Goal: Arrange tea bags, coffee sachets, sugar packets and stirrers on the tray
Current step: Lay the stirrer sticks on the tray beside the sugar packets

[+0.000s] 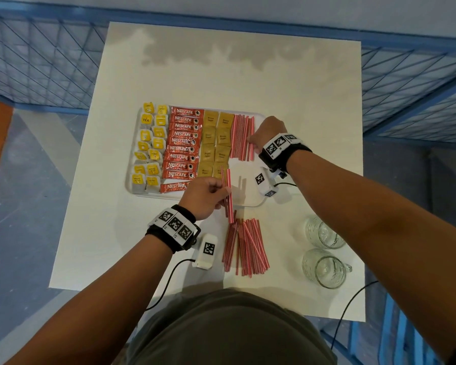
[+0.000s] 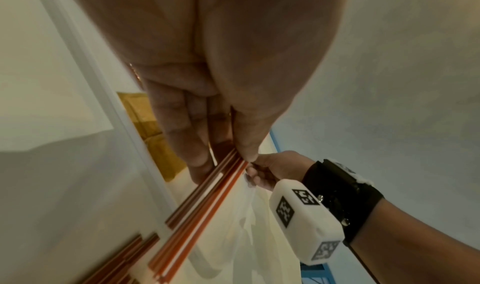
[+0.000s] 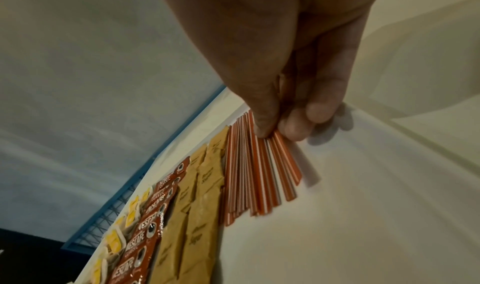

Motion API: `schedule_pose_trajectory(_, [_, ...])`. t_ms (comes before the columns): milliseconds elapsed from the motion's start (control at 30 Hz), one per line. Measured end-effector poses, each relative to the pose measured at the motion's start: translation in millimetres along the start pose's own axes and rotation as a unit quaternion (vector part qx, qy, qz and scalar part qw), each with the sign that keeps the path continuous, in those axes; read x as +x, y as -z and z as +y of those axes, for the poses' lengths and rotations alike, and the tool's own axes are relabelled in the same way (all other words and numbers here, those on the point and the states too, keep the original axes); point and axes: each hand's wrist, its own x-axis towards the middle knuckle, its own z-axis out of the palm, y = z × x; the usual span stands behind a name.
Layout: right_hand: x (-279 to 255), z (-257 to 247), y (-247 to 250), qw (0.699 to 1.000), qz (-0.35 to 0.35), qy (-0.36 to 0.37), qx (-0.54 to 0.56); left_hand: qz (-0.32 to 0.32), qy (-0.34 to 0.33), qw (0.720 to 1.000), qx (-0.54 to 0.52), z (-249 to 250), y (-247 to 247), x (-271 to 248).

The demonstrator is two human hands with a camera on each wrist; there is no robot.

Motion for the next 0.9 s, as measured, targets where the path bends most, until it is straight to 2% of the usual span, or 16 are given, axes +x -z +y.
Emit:
schedule_pose_trajectory(233, [-18, -4, 6, 1.000, 0.002, 0.017, -0.025, -0.004, 0.003, 1.000, -0.020, 1, -1, -4])
schedule_pose_trajectory(300, [-25, -7, 9, 0.999, -0.003, 0.046, -0.013, -0.003, 0.005, 1.000, -0.025, 2, -1, -3])
schedule_pose_trajectory(433, [-59, -12, 15, 0.985, -0.072, 0.150, 0.042, 0.005, 0.009, 0.999, -0.036, 1, 0, -1])
schedule_pose_trajectory(533, [-85, -6, 17, 0.970, -0.129, 0.190, 0.079, 0.011, 0.007, 0.999, -0.052, 0, 1, 2])
schedule_pose_trajectory(700, [-121, 4, 13, 0.958, -0.170, 0.204, 0.112, 0.007, -0.005, 0.999, -0.048, 3, 0, 1])
schedule_pose_trajectory(900, [-137, 11, -5, 0.955, -0.155, 0.195, 0.159, 0.009, -0.038, 0.999, -0.018, 6, -4, -2])
